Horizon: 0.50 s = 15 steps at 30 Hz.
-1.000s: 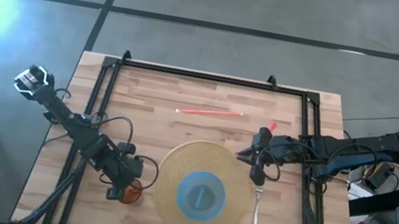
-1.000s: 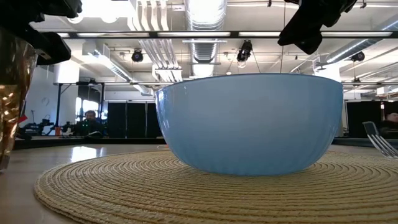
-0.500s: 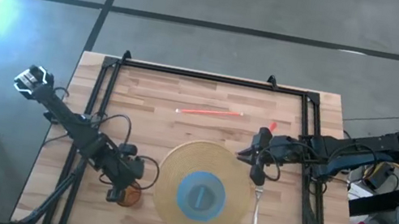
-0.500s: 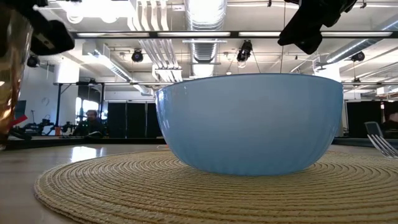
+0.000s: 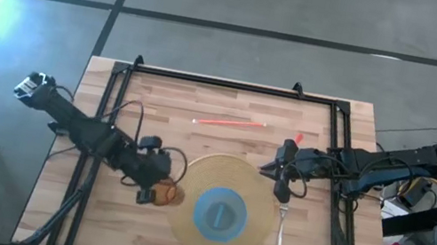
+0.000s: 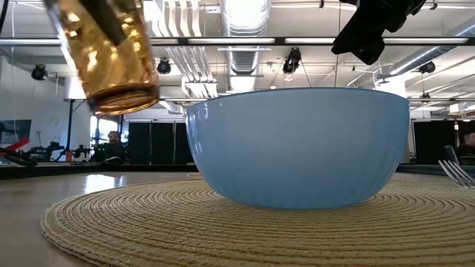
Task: Pick & Place Utensil
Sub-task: Put the cup on the mat
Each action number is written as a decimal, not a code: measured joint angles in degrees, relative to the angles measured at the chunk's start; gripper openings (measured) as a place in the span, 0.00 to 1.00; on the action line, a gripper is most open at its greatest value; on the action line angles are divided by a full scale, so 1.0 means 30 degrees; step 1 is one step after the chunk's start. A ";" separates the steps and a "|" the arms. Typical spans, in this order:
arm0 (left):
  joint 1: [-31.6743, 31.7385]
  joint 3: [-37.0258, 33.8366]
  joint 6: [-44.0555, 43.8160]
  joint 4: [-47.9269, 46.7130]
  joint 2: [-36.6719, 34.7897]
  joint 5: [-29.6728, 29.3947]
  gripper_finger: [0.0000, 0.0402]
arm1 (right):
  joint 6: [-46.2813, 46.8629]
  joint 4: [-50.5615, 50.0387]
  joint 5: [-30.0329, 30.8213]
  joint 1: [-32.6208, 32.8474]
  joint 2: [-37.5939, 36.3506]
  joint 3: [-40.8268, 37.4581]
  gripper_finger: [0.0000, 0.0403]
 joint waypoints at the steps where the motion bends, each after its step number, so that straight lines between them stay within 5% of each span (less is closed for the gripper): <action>1: 0.0343 0.0166 0.0219 -0.0027 0.0000 0.0000 0.01 | 0.0000 0.0004 0.0003 0.0000 -0.0007 0.0000 0.15; 15: 0.5355 0.2379 -0.0353 -0.1237 0.0015 0.0866 0.02 | 0.0200 -0.0013 0.0000 0.0000 -0.0015 0.0000 0.16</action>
